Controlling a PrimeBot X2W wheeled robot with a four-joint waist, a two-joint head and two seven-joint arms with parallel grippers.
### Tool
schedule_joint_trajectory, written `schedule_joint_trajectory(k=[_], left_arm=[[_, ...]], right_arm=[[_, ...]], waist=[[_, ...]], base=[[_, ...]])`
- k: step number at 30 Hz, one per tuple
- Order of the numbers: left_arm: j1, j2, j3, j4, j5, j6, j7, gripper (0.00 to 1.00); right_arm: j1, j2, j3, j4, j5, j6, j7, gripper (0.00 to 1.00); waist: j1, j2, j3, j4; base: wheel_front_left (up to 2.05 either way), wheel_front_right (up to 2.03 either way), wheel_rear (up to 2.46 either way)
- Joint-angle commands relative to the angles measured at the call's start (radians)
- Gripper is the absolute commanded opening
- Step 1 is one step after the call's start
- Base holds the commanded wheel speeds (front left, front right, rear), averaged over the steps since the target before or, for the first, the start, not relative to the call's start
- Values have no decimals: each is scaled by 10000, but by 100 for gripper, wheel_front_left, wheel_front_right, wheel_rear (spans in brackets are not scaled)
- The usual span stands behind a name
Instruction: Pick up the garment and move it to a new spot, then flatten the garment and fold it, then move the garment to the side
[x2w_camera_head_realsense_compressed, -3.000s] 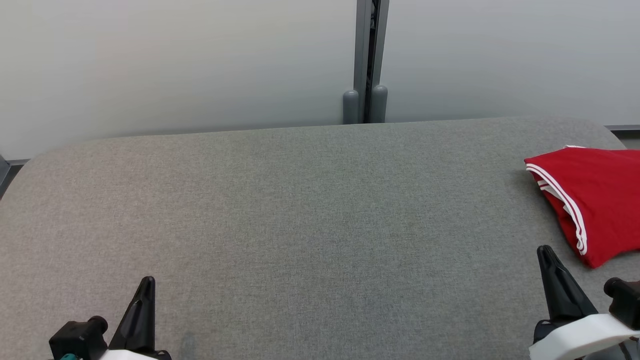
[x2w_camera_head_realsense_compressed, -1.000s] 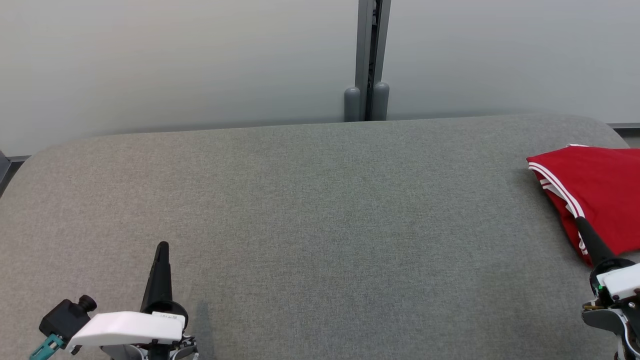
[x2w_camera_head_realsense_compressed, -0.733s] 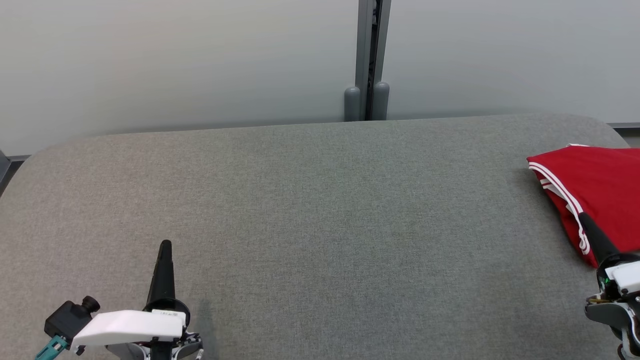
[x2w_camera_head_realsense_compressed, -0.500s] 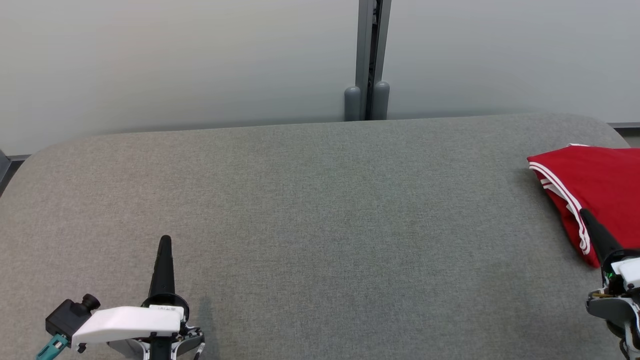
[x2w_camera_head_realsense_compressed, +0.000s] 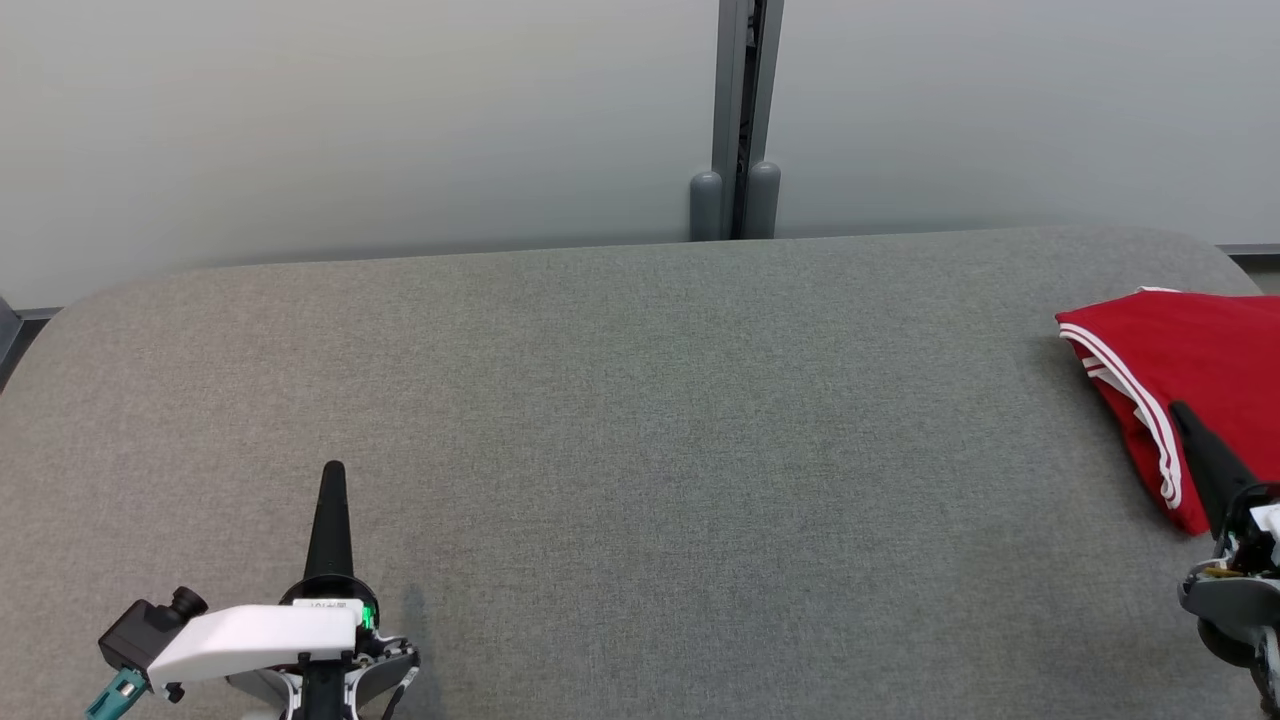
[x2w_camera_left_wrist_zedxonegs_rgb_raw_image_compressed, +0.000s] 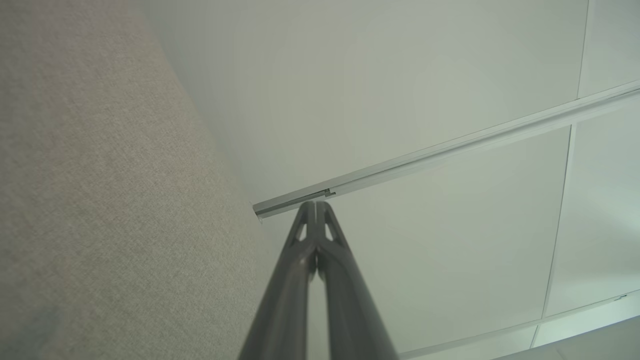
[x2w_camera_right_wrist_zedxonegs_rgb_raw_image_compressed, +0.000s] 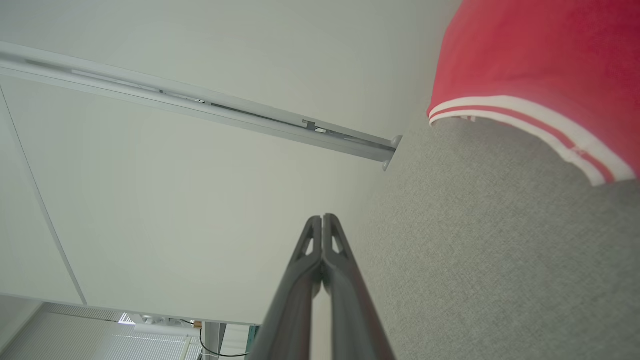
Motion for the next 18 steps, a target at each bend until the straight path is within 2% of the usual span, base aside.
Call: schedule_joint_trajectory(k=[1, 18], left_arm=[[-284, -17, 70, -17, -170, -90, -38, 0], [-523, -329, 164, 218, -1146, -392, -94, 0]], right_arm=[[-161, -126, -80, 67, 178, 22, 85, 0], [-596, -197, -338, 622, 1439, 23, 497, 0]], waist=[[0, 0, 1, 1], [0, 0, 23, 12]], base=[[0, 0, 0], [0, 0, 0]])
